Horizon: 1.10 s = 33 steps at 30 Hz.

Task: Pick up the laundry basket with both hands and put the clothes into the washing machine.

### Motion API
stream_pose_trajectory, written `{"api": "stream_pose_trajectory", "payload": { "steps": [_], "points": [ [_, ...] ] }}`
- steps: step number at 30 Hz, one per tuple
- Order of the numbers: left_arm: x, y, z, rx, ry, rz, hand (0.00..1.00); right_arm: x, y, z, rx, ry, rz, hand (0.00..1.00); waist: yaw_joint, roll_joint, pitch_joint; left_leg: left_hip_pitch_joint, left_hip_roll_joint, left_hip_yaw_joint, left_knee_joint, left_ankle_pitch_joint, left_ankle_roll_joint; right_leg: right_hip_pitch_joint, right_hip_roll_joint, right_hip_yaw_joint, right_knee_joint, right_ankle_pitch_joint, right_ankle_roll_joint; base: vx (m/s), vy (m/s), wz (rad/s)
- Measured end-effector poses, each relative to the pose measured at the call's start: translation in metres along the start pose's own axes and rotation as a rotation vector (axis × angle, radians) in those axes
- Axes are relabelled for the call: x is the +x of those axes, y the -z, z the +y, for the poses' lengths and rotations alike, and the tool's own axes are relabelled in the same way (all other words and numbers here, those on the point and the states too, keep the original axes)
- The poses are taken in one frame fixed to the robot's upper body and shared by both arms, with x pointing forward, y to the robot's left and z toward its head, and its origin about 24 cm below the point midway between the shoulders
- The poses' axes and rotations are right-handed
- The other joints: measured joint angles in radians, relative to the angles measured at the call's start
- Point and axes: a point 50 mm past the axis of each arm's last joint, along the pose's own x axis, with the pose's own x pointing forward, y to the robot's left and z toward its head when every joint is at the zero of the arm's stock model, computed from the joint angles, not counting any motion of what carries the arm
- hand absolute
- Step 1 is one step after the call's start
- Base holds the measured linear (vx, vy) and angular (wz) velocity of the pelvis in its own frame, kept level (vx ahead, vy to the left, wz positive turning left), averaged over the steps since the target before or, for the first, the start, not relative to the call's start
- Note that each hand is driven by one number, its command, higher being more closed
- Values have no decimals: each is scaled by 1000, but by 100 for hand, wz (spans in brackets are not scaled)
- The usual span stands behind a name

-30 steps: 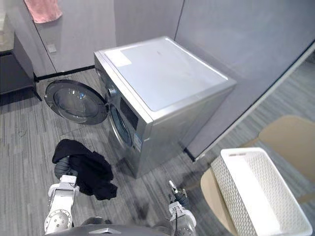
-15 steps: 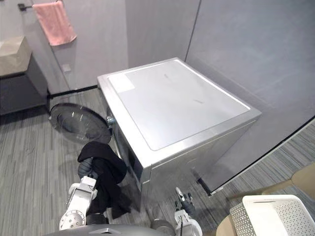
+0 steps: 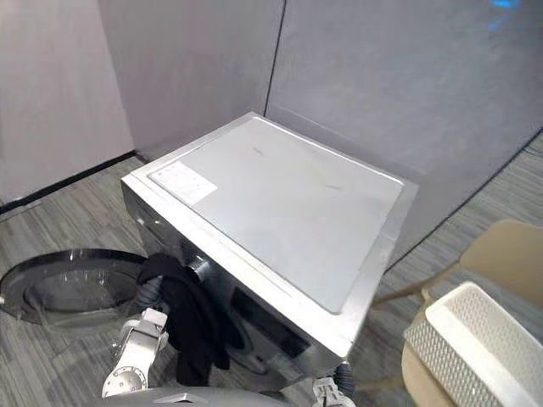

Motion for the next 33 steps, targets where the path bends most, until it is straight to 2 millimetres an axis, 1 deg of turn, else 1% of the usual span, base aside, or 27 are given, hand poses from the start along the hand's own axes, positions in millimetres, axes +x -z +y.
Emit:
{"api": "stream_pose_trajectory", "payload": {
  "steps": [1,2,3,4,5,7,8,9,10,11,12,13,14,15,16,17,18,19,21,24,25,27,28,30,31,32,33],
  "points": [
    [1,-5,1,5,-3,-20,100,8,1,12,-11,-31,12,0,5,33,14,41,-3,102,-30,-4,40,7,-61,-207,-30,69,-20,-43,377,-165],
    [2,-7,1,5,-6,-32,100,9,1,17,-16,-42,7,0,-1,36,19,60,-12,132,-35,-8,57,4,-77,-282,32,52,-8,-48,519,-156],
    [2,-11,3,9,-14,-48,100,11,-1,20,-15,-50,-2,0,-6,33,20,88,-23,171,-49,-9,80,5,-80,-345,142,2,20,-51,302,-113],
    [0,-15,6,17,-24,-67,100,12,-1,23,-30,-62,-1,0,1,31,21,118,-33,230,-69,-12,94,16,-50,-402,270,-78,54,-74,280,-134],
    [-3,-18,7,17,-30,-78,100,12,5,27,-57,-88,28,0,5,31,20,138,-37,280,-79,-13,102,37,-9,-440,345,-132,76,-85,163,-120],
    [-5,-17,10,13,-41,-80,100,14,11,30,-86,-118,59,0,16,23,15,144,-49,336,-79,-15,108,58,31,-475,359,-172,99,-61,95,-106],
    [-7,-17,13,0,-59,-84,100,17,15,34,-131,-146,95,0,38,16,3,147,-59,370,-81,-8,118,43,41,-458,288,-187,108,-88,123,-158],
    [-10,-17,17,-2,-75,-82,100,20,23,37,-193,-165,152,0,59,31,-12,125,-69,379,-119,22,136,21,72,-458,190,-180,96,-93,102,-156],
    [-10,-18,19,-3,-82,-88,100,21,25,39,-233,-178,169,0,74,51,-26,113,-67,391,-144,43,139,16,95,-453,117,-175,85,-121,26,-159],
    [-10,-23,20,-5,-84,-109,100,25,27,47,-303,-214,192,0,93,63,-37,89,-67,430,-189,81,135,12,125,-442,-4,-184,29,-130,-49,-134],
    [-10,-26,24,-15,-100,-124,100,27,31,59,-348,-263,212,0,102,68,-31,61,-73,470,-193,83,136,-14,139,-425,-75,-194,2,-145,-65,-113],
    [-8,-25,25,-23,-105,-115,100,29,31,61,-374,-270,222,0,100,87,-29,55,-61,474,-194,91,141,-10,163,-412,-113,-154,2,-157,-36,-71],
    [-12,-24,29,-27,-125,-111,100,29,35,62,-390,-277,245,0,107,97,-28,46,-48,474,-184,121,151,26,201,-396,-228,-87,-6,-122,-43,-56],
    [-16,-23,33,-36,-141,-112,100,28,38,67,-398,-296,253,0,118,93,-21,42,-38,472,-146,138,154,57,215,-377,-290,-46,-12,-102,-37,-53],
    [-17,-23,34,-40,-145,-110,100,28,38,70,-400,-306,250,0,122,91,-13,26,-29,468,-101,137,153,61,215,-368,-303,-37,-13,-146,-26,-35],
    [-15,-21,35,-34,-144,-97,100,31,35,77,-401,-324,234,0,115,98,10,-24,4,434,36,136,133,75,216,-363,-317,-17,-19,-150,6,-21],
    [-15,-17,35,-34,-143,-74,100,34,28,80,-414,-331,215,0,111,101,34,-90,28,364,174,156,82,88,215,-356,-335,5,-23,-168,36,-24],
    [-16,-14,35,-34,-143,-62,100,34,27,80,-419,-332,213,0,110,108,40,-122,27,320,215,158,64,88,211,-347,-338,12,-25,-155,139,-39],
    [-15,-7,31,-30,-118,-19,100,39,13,73,-465,-313,172,0,93,137,57,-160,29,165,274,151,52,89,200,-323,-340,31,-16,-149,236,-35],
    [-15,-6,31,-30,-109,-12,100,35,11,47,-446,-239,172,0,58,127,64,-152,83,105,267,129,60,94,167,-301,-345,41,2,-39,297,-15],
    [-15,-4,30,-29,-97,1,100,28,12,23,-435,-175,189,0,28,118,71,-106,112,50,188,137,64,104,134,-291,-350,51,33,5,367,-5],
    [-14,-2,29,-29,-87,10,100,23,13,8,-433,-136,205,0,15,120,70,-55,125,30,82,166,73,104,117,-280,-353,60,63,17,378,-8],
    [-15,4,26,-26,-74,38,100,17,13,-6,-424,-98,218,0,3,131,64,17,123,26,-74,213,15,105,101,-277,-370,73,113,24,373,-6],
    [-13,12,22,-18,-52,78,100,15,12,-13,-411,-74,219,0,-20,144,50,70,99,65,-210,163,-20,108,82,-282,-394,80,128,58,472,25],
    [-9,13,20,18,-22,104,100,13,17,-13,-383,-68,218,0,-37,116,59,74,60,75,-268,149,-31,83,44,-276,-388,103,145,58,480,53],
    [-4,9,20,66,-2,127,100,13,22,-6,-373,-83,219,0,-41,80,87,67,17,75,-268,156,-13,81,7,-281,-381,128,150,21,330,42],
    [-4,7,22,82,-3,132,100,13,26,-3,-372,-91,228,0,-37,60,99,60,2,80,-246,146,-4,83,-10,-280,-379,135,158,-10,195,16]
  ]
}}
